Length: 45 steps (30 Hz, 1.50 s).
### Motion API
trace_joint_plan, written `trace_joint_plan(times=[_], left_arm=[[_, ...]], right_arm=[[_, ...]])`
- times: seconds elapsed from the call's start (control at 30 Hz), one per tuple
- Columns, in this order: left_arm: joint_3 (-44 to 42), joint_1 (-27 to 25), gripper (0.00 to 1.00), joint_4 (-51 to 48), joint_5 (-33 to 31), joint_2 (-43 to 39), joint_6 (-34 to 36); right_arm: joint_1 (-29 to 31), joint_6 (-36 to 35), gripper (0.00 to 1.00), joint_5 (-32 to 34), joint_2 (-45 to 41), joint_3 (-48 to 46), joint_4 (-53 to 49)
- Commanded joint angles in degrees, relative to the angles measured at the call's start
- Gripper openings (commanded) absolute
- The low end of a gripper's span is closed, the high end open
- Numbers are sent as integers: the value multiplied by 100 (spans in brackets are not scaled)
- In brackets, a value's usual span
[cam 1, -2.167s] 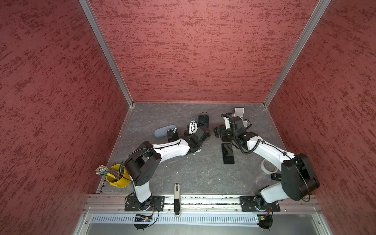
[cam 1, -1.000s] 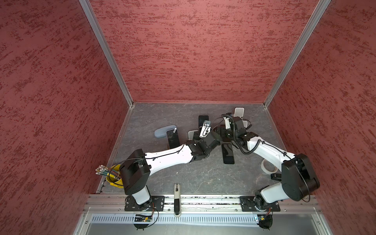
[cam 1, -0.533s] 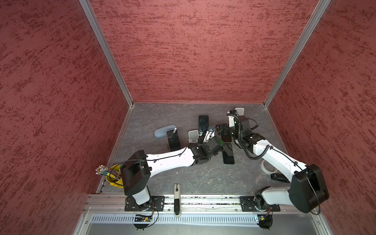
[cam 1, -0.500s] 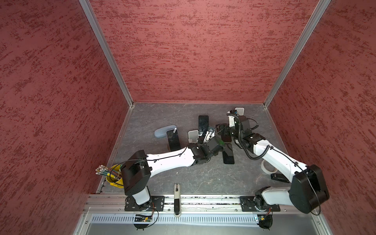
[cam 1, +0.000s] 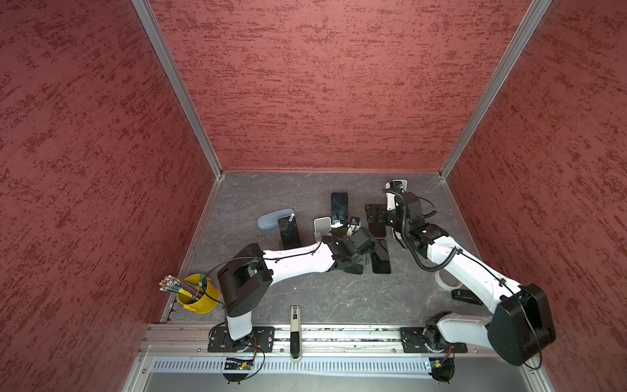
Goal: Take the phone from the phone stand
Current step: 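Carry the held phone down beside the laid phones with the left gripper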
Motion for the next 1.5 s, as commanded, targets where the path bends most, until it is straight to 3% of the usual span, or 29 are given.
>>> trace_joint_plan(times=[0.0, 0.3, 0.7, 1.47], left_arm=[[308, 71, 62, -41, 286, 135, -263], [947, 224, 63, -576, 879, 789, -510], [1353, 351, 65, -810, 1197, 1362, -757], [2161, 498, 66, -1775, 887, 2284, -1231]], right_arm=[[47, -41, 99, 319, -176, -140, 129], [44, -65, 99, 412, -213, -237, 122], [47, -104, 99, 504, -298, -337, 146], [41, -253, 99, 851, -922, -697, 436]])
